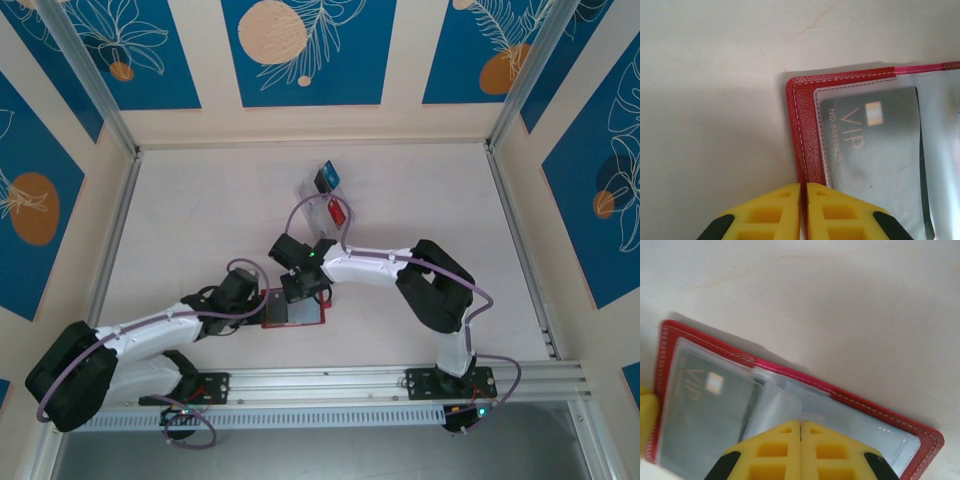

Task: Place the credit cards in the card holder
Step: Flip over the card slot in the card holder.

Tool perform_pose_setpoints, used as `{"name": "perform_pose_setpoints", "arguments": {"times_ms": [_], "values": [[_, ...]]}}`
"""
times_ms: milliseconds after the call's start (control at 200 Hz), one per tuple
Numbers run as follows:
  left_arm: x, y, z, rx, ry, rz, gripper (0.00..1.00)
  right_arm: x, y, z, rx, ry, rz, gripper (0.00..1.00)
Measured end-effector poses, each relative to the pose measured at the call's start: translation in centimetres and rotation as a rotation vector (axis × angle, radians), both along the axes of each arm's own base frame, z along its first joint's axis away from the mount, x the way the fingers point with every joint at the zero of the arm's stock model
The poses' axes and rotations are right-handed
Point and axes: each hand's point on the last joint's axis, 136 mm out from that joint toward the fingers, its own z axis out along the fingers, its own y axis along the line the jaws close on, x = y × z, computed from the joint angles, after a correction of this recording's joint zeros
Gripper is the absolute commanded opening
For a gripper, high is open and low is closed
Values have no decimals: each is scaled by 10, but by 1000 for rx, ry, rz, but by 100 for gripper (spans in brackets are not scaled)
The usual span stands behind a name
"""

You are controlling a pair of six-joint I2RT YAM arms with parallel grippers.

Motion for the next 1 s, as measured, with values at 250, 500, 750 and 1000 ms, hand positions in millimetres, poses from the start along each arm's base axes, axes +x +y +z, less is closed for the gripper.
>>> {"name": "perform_pose_setpoints", "arguments": {"times_ms": [250, 500, 750, 1000], "values": [[0, 0, 0, 0, 0, 0, 10, -4, 24, 18, 83, 40, 1, 0], [0, 0, 0, 0, 0, 0, 11, -13, 43, 14, 192, 155, -36, 17], [-4, 4, 1, 0, 3, 4, 11, -11, 60, 19, 316, 232, -56, 33], [-12, 18, 8, 1, 4, 61, 24, -6, 61, 26, 379, 255, -54, 42]]}}
